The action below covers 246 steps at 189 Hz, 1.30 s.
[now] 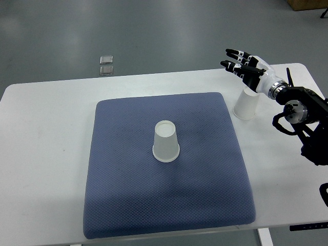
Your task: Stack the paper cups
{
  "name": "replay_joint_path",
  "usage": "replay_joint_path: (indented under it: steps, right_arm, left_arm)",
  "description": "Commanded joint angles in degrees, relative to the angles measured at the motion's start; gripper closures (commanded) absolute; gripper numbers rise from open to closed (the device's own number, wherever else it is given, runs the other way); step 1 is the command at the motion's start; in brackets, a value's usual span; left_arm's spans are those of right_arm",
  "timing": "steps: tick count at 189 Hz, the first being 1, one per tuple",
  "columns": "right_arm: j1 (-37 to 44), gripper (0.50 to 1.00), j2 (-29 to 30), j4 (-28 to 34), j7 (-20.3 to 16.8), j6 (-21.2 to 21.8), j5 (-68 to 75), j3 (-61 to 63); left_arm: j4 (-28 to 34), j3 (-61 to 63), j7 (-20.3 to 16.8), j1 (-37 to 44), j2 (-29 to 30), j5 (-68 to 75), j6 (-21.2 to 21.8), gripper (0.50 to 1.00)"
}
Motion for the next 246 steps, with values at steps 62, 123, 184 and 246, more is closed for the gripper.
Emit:
replay_joint_path:
  steps: [62,123,184,246]
  right_arm:
    - [-0.10,0.585,-0.07,0.00,0.00,0.44,0.08,0.07]
    - [0.08,0.583,-0.59,0.09,0.00,0.61,0.35,0.16]
    - [0.08,0.585,-1.56,0.09,0.18,2.37,0.35,0.60]
    - [0.25,0.585,-2.00,0.09,0.18,2.46,0.26,0.33]
  left_arm:
    - [0.58,0.01,0.00,0.25,0.00,0.00,0.00,0.500]
    - [0.40,0.01,0.00,0.16,0.00,0.00,0.00,0.500]
    - [0.40,0.01,0.00,0.16,0.00,0.00,0.00,0.500]
    - [0.40,0.01,0.00,0.07,0.00,0.00,0.00,0.500]
